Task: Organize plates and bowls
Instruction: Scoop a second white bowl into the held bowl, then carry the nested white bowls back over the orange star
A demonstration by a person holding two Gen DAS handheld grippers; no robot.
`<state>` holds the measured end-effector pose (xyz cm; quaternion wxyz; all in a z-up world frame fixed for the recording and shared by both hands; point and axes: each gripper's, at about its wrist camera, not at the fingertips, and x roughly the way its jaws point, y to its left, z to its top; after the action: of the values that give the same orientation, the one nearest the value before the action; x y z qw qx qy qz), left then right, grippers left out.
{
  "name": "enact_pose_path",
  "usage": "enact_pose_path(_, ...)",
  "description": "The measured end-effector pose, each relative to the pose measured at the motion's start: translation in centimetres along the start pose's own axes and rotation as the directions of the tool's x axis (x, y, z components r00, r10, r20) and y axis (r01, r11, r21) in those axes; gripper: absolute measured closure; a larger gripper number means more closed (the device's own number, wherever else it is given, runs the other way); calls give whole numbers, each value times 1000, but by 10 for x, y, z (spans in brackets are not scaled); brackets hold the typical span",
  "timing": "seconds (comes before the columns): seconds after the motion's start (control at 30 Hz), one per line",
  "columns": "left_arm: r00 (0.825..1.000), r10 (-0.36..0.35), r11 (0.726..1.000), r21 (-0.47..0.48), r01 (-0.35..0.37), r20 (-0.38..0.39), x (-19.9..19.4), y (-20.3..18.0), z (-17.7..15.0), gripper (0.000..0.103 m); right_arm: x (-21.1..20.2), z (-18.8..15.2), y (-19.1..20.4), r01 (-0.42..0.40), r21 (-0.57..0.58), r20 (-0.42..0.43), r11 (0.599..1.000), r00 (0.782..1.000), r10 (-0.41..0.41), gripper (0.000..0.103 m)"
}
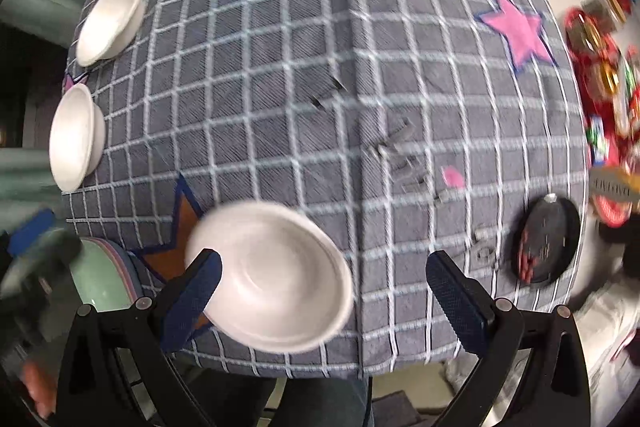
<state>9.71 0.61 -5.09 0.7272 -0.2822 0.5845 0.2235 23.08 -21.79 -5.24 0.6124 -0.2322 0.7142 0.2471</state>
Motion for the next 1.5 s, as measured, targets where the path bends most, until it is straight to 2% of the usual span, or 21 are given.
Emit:
enact_pose_path(0.13,997,76,983,-169,-72,18,-1,70,36,24,-1,29,43,-21,-102,4,995,1000,21,0)
enact_pose_path(0.2,992,125,969,-217,-120,10,2,97,44,24,1,39,65,-31,-149,3,988,999,32,0)
enact_pose_path(0.3,980,194,947,-254,-198,-42,17,133,49,24,10,55,100,-54,-216,-7,975,999,54,0)
enact_pose_path(0.5,963,247,933,-243,-266,-106,47,165,50,24,38,77,153,-82,-270,-40,960,996,74,0)
enact_pose_path(0.77,963,239,946,-193,-260,-125,82,172,65,24,71,100,186,-115,-240,-52,964,993,106,0)
enact_pose_path(0.83,962,232,949,-185,-257,-146,93,172,70,28,79,102,191,-109,-238,-52,965,994,99,1)
enact_pose_path(0.9,966,199,954,-191,-229,-164,101,172,71,46,84,103,193,-115,-230,-60,966,993,104,26)
enact_pose_path(0.97,964,202,953,-191,-234,-171,104,170,71,51,90,104,202,-142,-217,-74,966,989,128,36)
enact_pose_path(1.03,966,194,957,-183,-225,-171,106,166,73,61,93,102,210,-174,-220,-82,960,984,159,48)
enact_pose_path(1.07,967,181,960,-181,-213,-178,107,163,73,66,94,100,214,-195,-226,-95,955,980,177,58)
enact_pose_path(1.1,969,170,963,-179,-203,-182,108,160,74,67,97,99,220,-201,-233,-111,951,977,180,72)
enact_pose_path(1.17,967,176,965,-161,-207,-186,109,151,74,67,103,94,231,-218,-239,-137,946,972,189,83)
enact_pose_path(1.27,966,169,971,-134,-197,-196,113,132,70,67,105,85,224,-198,-230,-133,953,976,171,83)
enact_pose_path(1.5,963,148,986,-45,-162,-225,122,76,62,67,101,62,177,-168,-200,-153,965,978,139,83)
